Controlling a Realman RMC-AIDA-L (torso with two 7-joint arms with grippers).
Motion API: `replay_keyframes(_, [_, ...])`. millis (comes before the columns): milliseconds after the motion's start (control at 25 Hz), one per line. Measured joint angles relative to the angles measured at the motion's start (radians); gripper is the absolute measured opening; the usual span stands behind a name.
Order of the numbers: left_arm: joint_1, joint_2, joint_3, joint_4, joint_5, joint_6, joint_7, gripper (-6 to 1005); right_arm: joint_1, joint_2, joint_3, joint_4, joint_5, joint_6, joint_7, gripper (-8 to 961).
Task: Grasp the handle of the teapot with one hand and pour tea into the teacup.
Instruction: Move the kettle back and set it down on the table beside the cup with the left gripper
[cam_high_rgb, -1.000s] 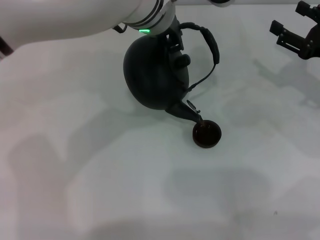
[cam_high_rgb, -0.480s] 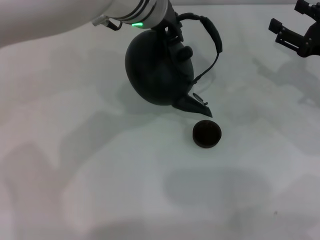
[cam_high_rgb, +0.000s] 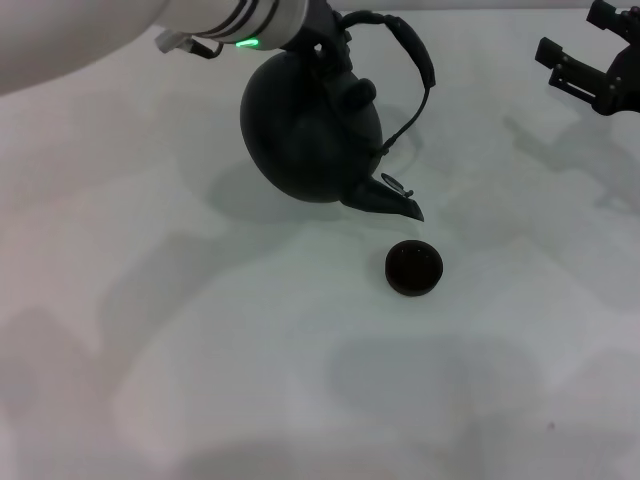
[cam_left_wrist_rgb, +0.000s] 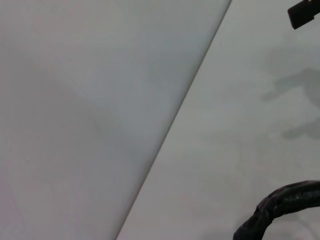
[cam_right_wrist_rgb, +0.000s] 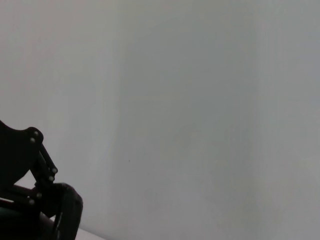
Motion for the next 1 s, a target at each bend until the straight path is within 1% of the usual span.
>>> replay_keyframes(160, [0.034, 0.001, -0.009, 0.033, -0.001, -0.027, 0.01, 101, 0.0, 0.0, 0.0, 0.001, 0.0, 0.0, -0.002, 860])
replay_keyframes(280, [0.047, 0.001, -0.022, 0.043, -0.008, -0.039, 0.023, 101, 0.0, 0.0, 0.0, 0.001, 0.0, 0.0, -0.001, 860])
replay_keyframes(560, [0.08, 0.002, -0.102, 0.064, -0.1, -0.049, 0.112, 101, 0.002, 0.0, 0.0, 0.001, 0.0, 0.001, 0.001, 860])
replay_keyframes(840, [0.109, 0.003, -0.152, 0.086, -0.176, -0.05, 0.178, 100, 0.002, 0.0, 0.0, 0.001, 0.0, 0.001, 0.001, 860])
replay_keyframes(880, [0.127, 0.004, -0.174, 0.102, -0.214, -0.05, 0.208, 100, 0.002, 0.0, 0.0, 0.001, 0.0, 0.001, 0.001, 860])
replay_keyframes(1000, [0.148, 0.004, -0.208, 0.116, -0.261, -0.05, 0.242, 100, 0.002, 0.0, 0.0, 0.001, 0.0, 0.001, 0.002, 860])
